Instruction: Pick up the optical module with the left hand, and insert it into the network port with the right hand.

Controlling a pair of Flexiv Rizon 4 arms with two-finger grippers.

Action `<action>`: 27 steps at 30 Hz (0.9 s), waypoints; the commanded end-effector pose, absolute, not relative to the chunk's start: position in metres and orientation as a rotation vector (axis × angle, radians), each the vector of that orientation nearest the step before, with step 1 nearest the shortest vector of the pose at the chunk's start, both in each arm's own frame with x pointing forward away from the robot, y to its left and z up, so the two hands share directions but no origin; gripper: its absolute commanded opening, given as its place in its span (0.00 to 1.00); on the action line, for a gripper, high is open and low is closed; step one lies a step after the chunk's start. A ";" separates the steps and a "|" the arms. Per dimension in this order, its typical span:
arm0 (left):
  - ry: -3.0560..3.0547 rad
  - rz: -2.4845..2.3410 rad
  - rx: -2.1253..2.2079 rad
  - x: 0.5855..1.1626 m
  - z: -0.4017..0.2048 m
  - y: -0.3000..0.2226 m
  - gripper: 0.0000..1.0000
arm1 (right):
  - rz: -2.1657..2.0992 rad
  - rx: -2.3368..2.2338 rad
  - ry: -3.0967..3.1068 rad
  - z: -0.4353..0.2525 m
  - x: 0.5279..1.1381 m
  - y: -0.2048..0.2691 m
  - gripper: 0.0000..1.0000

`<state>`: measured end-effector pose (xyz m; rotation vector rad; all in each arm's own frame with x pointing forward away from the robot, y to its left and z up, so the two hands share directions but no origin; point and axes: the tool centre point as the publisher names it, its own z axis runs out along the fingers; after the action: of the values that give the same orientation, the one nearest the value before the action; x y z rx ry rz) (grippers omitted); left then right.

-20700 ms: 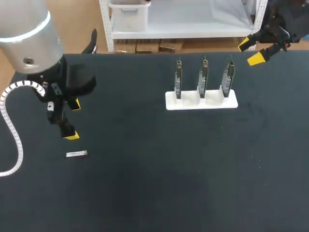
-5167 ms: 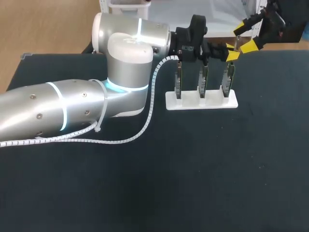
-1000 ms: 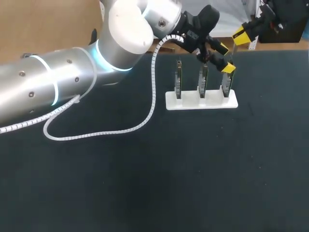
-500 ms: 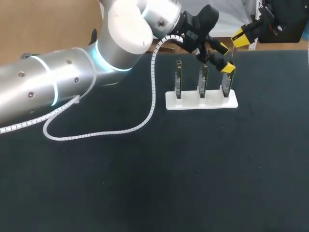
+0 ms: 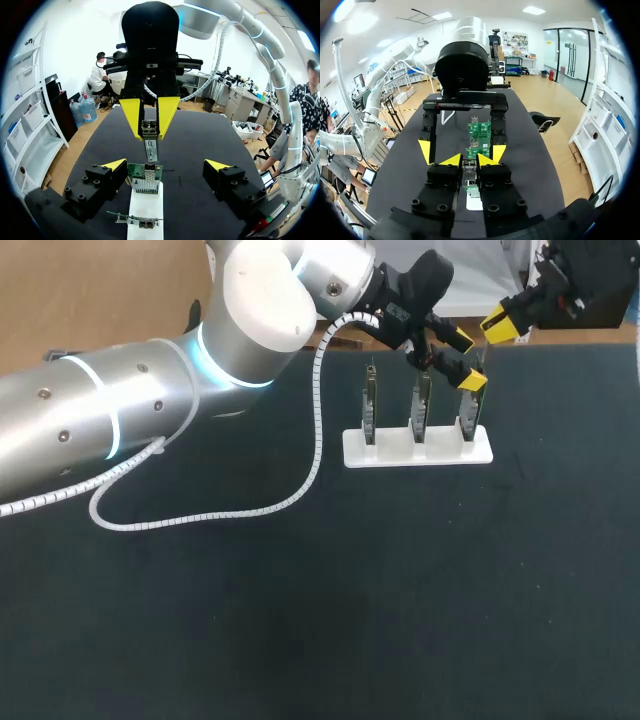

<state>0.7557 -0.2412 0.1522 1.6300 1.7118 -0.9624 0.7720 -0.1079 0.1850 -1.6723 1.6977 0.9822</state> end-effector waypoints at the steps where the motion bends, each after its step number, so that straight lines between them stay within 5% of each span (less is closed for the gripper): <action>1: 1.712 -0.962 1.631 0.756 0.152 -0.241 1.00 | 0.999 -1.678 1.693 0.184 0.778 -0.109 0.00; 27: 1.712 -0.962 1.631 0.756 0.152 -0.241 1.00 | 1.037 -1.680 1.701 0.173 0.776 -0.104 0.00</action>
<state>0.7557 -0.2412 0.1522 1.6301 1.7116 -0.9623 0.7734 -0.1043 0.1732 -1.6773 1.7035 1.0305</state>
